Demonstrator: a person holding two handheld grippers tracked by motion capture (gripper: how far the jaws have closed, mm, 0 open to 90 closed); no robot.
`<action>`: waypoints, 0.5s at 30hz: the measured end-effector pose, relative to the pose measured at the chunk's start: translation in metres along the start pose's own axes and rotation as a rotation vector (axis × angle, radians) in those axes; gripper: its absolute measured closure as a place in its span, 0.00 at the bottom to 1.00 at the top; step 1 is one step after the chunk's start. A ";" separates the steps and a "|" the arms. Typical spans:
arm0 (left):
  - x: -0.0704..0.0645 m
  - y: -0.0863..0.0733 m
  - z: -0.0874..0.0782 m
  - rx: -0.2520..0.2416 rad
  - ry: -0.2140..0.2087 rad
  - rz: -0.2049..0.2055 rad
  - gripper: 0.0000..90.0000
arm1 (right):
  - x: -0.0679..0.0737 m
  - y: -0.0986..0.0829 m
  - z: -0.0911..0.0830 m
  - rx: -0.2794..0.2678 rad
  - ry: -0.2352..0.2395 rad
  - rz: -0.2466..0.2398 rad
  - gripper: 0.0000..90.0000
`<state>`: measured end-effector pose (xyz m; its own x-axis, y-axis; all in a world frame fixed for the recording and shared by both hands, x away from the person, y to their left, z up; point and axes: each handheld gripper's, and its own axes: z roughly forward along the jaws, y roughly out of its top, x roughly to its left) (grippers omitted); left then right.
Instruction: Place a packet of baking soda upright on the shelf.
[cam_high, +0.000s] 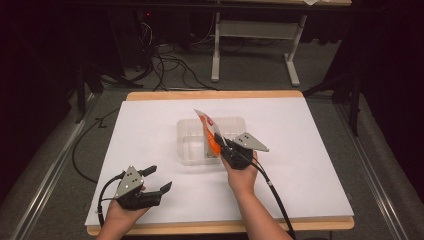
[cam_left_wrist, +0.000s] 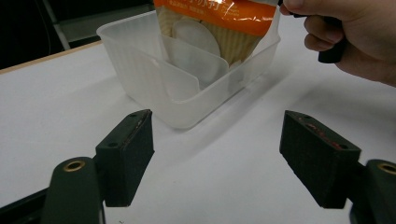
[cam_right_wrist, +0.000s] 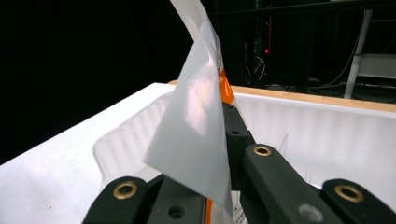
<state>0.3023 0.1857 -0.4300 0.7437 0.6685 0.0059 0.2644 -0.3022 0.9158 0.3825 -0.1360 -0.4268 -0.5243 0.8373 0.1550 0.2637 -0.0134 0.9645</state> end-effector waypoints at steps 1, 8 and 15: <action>0.000 0.000 0.000 0.000 0.000 0.000 0.30 | 0.000 -0.001 0.000 -0.002 -0.001 0.001 1.00; 0.001 0.000 0.000 0.000 0.003 -0.005 0.30 | 0.001 0.001 -0.001 -0.001 -0.001 0.003 0.98; 0.003 0.000 -0.001 -0.003 0.003 -0.011 0.30 | 0.002 0.003 -0.001 0.007 0.003 -0.008 0.93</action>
<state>0.3038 0.1882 -0.4299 0.7388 0.6739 -0.0034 0.2713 -0.2928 0.9169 0.3815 -0.1347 -0.4236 -0.5287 0.8358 0.1478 0.2649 -0.0030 0.9643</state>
